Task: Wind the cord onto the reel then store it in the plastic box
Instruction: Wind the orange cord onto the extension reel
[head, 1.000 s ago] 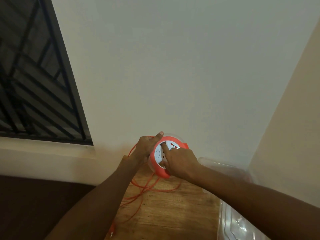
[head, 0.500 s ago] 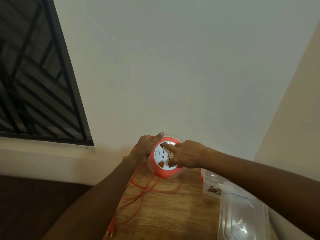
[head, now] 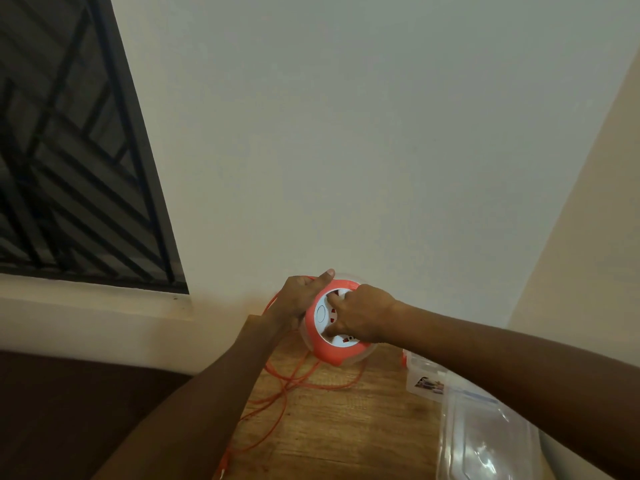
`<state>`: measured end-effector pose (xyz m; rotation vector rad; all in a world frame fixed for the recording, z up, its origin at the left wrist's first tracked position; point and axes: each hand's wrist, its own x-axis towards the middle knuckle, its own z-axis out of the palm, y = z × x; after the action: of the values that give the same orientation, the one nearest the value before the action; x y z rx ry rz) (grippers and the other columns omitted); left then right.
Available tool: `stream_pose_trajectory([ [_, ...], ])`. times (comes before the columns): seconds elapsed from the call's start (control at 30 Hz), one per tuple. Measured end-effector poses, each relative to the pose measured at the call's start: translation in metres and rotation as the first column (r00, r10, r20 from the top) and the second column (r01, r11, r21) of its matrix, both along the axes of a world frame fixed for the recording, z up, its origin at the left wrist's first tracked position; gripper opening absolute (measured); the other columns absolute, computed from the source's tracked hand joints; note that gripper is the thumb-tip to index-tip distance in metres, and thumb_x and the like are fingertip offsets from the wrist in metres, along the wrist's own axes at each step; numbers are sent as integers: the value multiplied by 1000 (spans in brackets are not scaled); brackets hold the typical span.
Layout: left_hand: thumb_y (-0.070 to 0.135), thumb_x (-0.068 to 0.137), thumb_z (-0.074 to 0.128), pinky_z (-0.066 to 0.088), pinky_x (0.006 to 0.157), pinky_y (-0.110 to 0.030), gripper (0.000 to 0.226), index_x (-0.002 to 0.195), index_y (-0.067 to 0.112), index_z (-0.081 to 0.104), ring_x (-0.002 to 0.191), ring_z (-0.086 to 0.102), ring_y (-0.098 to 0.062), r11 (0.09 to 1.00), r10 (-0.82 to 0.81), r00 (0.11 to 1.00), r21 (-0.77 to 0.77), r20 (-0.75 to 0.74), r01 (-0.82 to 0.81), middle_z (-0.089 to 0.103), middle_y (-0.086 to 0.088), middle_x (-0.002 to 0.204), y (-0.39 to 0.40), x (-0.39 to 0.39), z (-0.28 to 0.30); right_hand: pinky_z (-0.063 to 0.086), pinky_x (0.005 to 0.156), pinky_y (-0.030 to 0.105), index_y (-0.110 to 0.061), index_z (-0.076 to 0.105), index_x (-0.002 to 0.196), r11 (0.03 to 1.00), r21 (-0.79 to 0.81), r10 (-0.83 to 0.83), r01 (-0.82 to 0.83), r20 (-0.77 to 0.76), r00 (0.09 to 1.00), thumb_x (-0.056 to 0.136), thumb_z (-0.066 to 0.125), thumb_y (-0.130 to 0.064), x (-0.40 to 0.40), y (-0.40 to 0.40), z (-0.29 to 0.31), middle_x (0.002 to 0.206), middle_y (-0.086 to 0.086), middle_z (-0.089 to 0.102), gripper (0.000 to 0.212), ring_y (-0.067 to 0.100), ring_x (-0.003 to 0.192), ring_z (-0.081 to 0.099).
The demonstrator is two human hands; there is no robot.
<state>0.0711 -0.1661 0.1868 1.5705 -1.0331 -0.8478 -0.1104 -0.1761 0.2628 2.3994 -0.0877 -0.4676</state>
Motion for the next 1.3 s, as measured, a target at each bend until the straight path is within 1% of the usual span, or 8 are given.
stream_pose_trajectory([
  [0.3, 59, 93, 66, 64, 74, -36, 44, 80, 18, 78, 74, 78, -25, 1000, -11, 1000, -21, -1, 11, 82, -5, 82, 1, -1, 1, 55, 82, 41, -21, 47, 141, 990, -42, 140, -138, 50, 989, 88, 69, -32, 2, -6, -7, 126, 12, 62, 58, 30, 107, 64],
  [0.4, 58, 92, 67, 66, 73, -37, 54, 89, 6, 80, 76, 80, -28, 998, 14, 1000, -67, -25, -15, 82, -12, 87, 4, -2, 2, 57, 80, 47, -10, 39, 144, 999, 20, -48, 45, 232, 971, 88, 67, -35, 1, -4, -19, 127, 17, 61, 66, 35, 101, 66],
  [0.5, 55, 92, 69, 64, 67, -35, 64, 94, -8, 75, 72, 78, -31, 990, 54, 996, -122, -73, -63, 79, -23, 87, 2, -1, 8, 55, 76, 47, -3, 27, 147, 948, 187, -315, 256, 478, 820, 92, 54, -46, 5, 1, -31, 128, 18, 60, 75, 37, 96, 66],
  [0.7, 59, 92, 65, 67, 71, -37, 60, 96, 1, 78, 73, 80, -27, 998, 49, 998, -46, 44, -47, 82, -11, 84, 1, 2, 2, 45, 98, 49, -7, 18, 152, 846, 411, -517, 338, 480, 709, 92, 58, -49, 9, 9, -55, 144, 15, 47, 83, 35, 121, 55],
  [0.83, 59, 94, 64, 66, 76, -43, 63, 95, -2, 78, 77, 79, -33, 997, 48, 997, -58, 57, -44, 81, -16, 86, 1, 3, -8, 50, 92, 49, -12, 24, 151, 866, 392, -483, 311, 493, 724, 92, 57, -49, 2, 7, -57, 140, 14, 52, 77, 33, 115, 60],
  [0.97, 57, 93, 66, 66, 71, -38, 53, 81, 8, 80, 71, 80, -28, 997, 57, 998, -55, 25, -56, 81, -12, 81, 2, 4, -2, 56, 58, 39, -18, 58, 123, 967, 202, -230, 156, 423, 877, 89, 60, -31, -8, 6, -47, 94, 11, 71, 36, 29, 71, 69],
  [1.13, 57, 91, 70, 63, 70, -39, 55, 71, 5, 77, 69, 78, -34, 997, 64, 998, -45, 20, -63, 79, -19, 78, 4, 4, 0, 57, 60, 40, -22, 72, 107, 997, 40, 55, -66, 245, 968, 90, 64, -23, -29, -9, -33, 131, 18, 54, 19, 34, 98, 62],
  [1.3, 56, 94, 66, 64, 74, -41, 62, 84, -5, 76, 72, 78, -34, 998, 45, 994, -38, 96, -42, 79, -19, 80, 3, 3, -5, 56, 70, 41, -34, 47, 137, 995, 81, 49, -60, 137, 989, 92, 65, -23, -29, -20, -18, 155, 20, 21, 50, 40, 119, 52],
])
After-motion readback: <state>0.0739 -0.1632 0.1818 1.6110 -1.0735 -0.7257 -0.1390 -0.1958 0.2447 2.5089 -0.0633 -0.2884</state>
